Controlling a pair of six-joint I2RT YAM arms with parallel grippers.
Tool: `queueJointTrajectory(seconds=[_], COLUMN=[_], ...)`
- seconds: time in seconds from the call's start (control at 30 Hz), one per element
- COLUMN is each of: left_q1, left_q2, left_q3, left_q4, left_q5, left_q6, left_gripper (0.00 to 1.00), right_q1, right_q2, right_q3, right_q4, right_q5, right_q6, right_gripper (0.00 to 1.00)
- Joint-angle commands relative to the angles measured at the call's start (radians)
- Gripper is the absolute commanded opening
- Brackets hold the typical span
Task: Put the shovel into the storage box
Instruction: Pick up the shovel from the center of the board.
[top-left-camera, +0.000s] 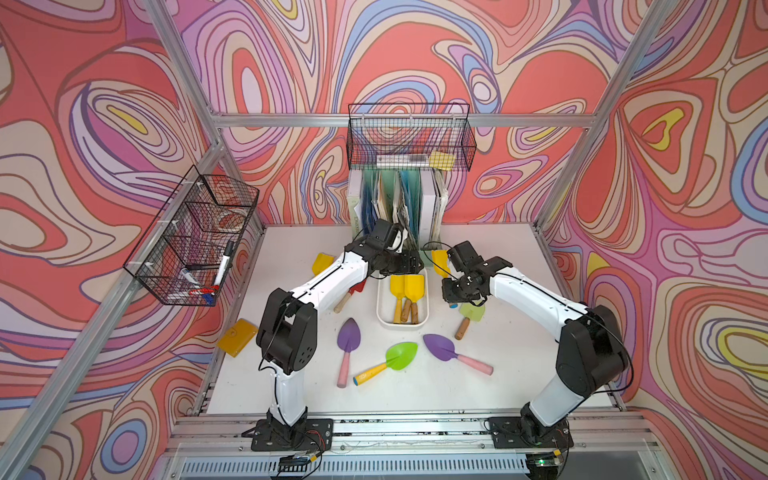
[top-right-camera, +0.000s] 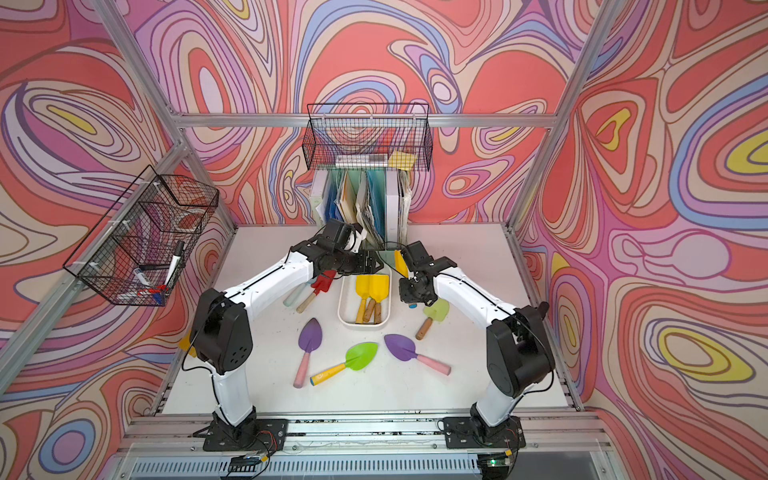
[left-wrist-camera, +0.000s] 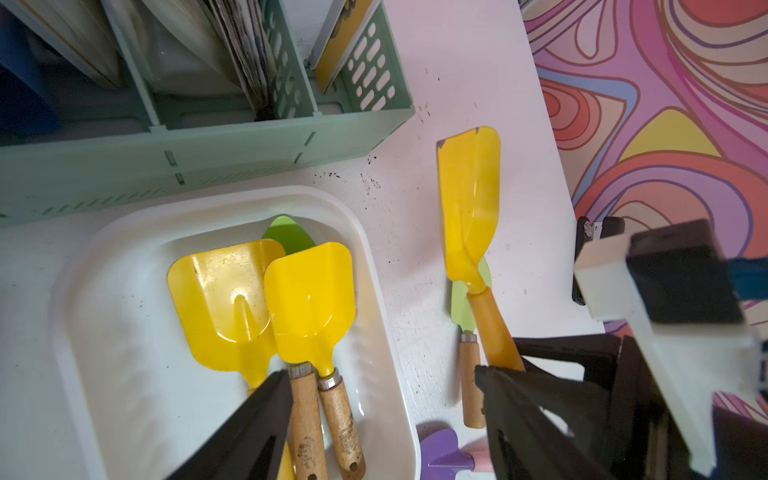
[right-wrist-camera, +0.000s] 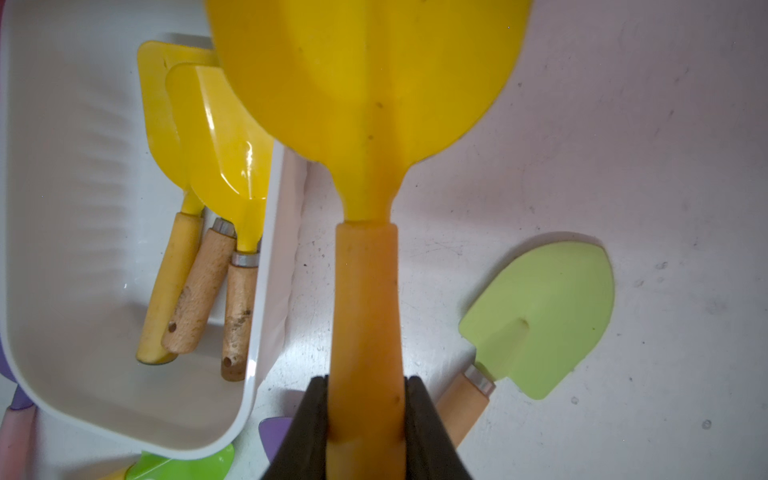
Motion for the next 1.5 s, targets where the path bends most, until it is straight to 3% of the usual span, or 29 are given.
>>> queueJointTrajectory(seconds=[0.0, 0.23, 0.67, 0.9, 1.27, 1.47], left_q1=[-0.015, -0.022, -0.022, -0.022, -0.023, -0.023], left_q2=[0.027, 0.062, 0.098, 0.097, 0.113, 0.121], left_q3=[0.047, 0.069, 0.051, 0.043, 0.039, 0.039], left_q4=[0.027, 0.029, 0.104, 0.134, 0.151, 0.158], left_q5=[0.012, -0.014, -0.031, -0.04, -0.042, -0.035], left_q6=[-0.012, -0.028, -0.082, -0.102, -0.12, -0.126], left_gripper=[0.76, 0.71, 0.51, 0.32, 0.25, 0.14], right_q1=[0.025, 0.058, 0.085, 0.092, 0.101, 0.103], right_q2=[0.003, 0.018, 0.003, 0.0, -0.004, -0.012], right_q3=[0.046, 0.071, 0.084, 0.082, 0.082, 0.08], right_q4=[-0.005, -0.001, 0.002, 0.005, 0.013, 0.019], right_q5=[-0.003, -0.005, -0.015, -0.016, -0.023, -0.028], right_q6=[0.017, 0.035, 0.061, 0.072, 0.083, 0.089], right_gripper=[0.0, 0.0, 0.0, 0.0, 0.0, 0.0])
